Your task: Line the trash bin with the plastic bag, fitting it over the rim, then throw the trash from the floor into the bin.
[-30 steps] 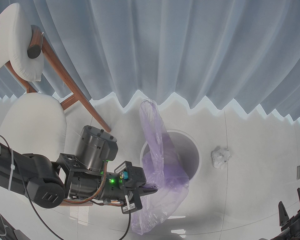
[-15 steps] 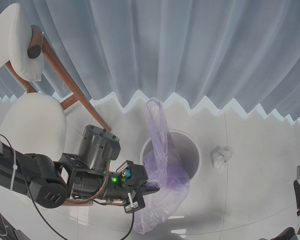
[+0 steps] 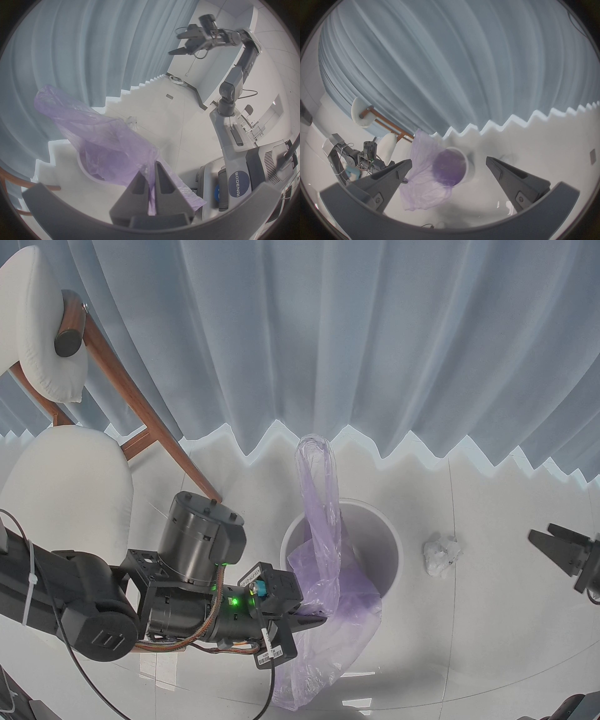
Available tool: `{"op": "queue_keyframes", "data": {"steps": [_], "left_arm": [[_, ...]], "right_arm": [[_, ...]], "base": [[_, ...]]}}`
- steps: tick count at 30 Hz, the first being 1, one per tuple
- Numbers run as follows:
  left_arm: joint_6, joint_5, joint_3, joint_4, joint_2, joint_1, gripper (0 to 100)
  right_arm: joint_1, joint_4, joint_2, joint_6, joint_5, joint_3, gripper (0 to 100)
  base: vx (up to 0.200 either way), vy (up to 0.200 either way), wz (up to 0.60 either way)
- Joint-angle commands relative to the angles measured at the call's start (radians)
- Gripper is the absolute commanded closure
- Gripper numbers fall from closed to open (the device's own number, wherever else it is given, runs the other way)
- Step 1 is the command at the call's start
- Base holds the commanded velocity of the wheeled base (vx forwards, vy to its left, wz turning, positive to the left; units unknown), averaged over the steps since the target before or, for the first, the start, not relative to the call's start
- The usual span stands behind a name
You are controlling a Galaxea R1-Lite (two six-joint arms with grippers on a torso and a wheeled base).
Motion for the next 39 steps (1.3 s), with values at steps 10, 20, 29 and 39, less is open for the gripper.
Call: {"op": "queue_keyframes", "data": {"steps": [10,20,29,39], "left_arm": [[-0.014,-0.001,0.015,-0.013,0.008,-0.04,100],[-0.016,-0.001,0.027,-0.025,0.01,-0.05,100],[-0.017,0.001,0.027,-0.025,0.013,-0.05,100],[-0.022,0.001,0.025,-0.025,0.014,-0.047,100]], "right_arm": [[0.284,-0.204,0.652,0.051,0.058,-0.257,0],[0.305,-0.209,0.768,0.054,0.035,-0.41,0],[0.331,-0.252,0.83,0.052,0.024,-0.476,0],[0.341,-0.255,0.876,0.052,0.011,-0.5,0]], "base": [[0.0,0.0,0.0],[0.0,0.0,0.0],[0.0,0.0,0.0],[0.0,0.0,0.0]]}}
